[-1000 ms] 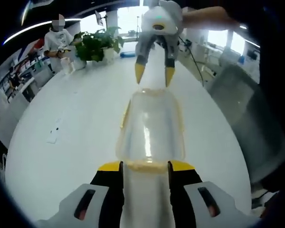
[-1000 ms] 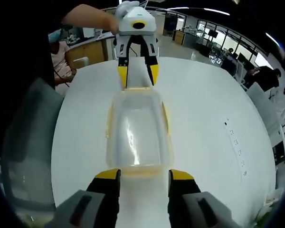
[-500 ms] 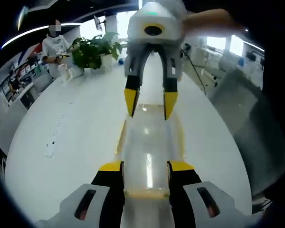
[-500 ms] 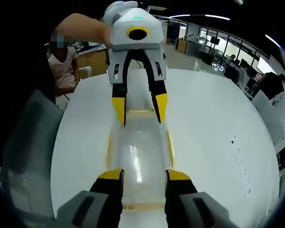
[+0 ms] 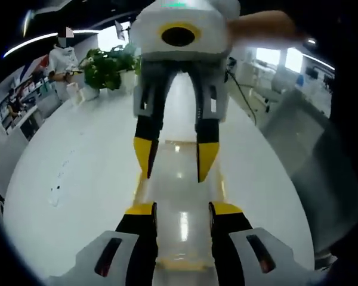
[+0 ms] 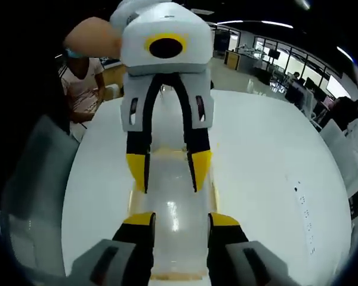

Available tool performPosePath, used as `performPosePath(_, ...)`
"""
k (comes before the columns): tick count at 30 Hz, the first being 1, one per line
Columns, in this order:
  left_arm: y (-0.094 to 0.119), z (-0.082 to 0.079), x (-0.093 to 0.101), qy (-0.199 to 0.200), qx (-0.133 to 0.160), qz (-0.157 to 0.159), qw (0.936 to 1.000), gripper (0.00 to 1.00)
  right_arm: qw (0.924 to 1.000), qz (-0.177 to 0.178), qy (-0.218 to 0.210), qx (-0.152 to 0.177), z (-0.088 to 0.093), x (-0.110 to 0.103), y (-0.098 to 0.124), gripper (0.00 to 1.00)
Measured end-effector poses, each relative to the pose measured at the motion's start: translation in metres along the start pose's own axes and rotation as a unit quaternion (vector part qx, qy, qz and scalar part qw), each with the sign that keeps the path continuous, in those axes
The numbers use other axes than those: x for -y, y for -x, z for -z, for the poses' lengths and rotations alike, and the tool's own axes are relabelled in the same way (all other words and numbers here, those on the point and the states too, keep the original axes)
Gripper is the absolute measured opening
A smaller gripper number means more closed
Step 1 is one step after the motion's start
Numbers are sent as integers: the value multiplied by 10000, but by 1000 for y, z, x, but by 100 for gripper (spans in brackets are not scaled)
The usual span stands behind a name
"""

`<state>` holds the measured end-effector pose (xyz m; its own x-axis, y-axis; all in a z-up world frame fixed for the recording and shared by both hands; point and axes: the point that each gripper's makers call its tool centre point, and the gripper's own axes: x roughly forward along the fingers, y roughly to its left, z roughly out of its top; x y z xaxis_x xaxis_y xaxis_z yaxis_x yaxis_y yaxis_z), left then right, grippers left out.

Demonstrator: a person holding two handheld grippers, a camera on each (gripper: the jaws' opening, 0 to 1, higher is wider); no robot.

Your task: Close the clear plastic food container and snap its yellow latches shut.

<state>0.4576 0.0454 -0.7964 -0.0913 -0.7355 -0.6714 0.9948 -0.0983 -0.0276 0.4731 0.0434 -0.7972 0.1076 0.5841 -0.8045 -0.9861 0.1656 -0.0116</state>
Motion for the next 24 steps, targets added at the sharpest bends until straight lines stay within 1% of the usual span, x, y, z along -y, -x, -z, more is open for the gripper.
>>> performPosePath(3,-3,1,4,39,13,20,10000,31,10000,33,-22,36,-1,7,-1,33)
performPosePath(6,-3,0,11,-3,41,59,10000,31,10000,-21,-40,-23,1,10,-3,34)
performPosePath(7,-2,0,12,12,43,62,10000,31,9999,-64,-76,-50,2,12,-4,34)
performPosePath(10,0,-6,16,133,165,25,9998,31,9996,-132,-260,32,0,16,-5,34)
performPosePath(15,-4,1,26,-7,42,-138,9999,32,9990,-292,-339,18,-1,17,-8,39)
performPosePath(18,-6,3,27,-241,-55,-387,9989,34,9983,-447,-349,-97,2,16,-12,41)
performPosePath(19,-6,5,26,-350,-104,-465,9983,36,9982,-470,-344,-117,2,16,-13,41)
performPosePath(20,-6,7,24,-529,-240,-631,9963,37,9981,-505,-322,-166,4,17,-14,41)
performPosePath(22,-6,9,22,-807,-363,-896,9920,34,9972,-596,-400,-223,6,17,-15,41)
performPosePath(23,-11,9,27,-832,-354,-889,9919,34,9962,-692,-435,-292,8,16,-16,41)
performPosePath(24,-12,9,27,-899,-376,-918,9910,34,9959,-719,-439,-321,9,16,-17,41)
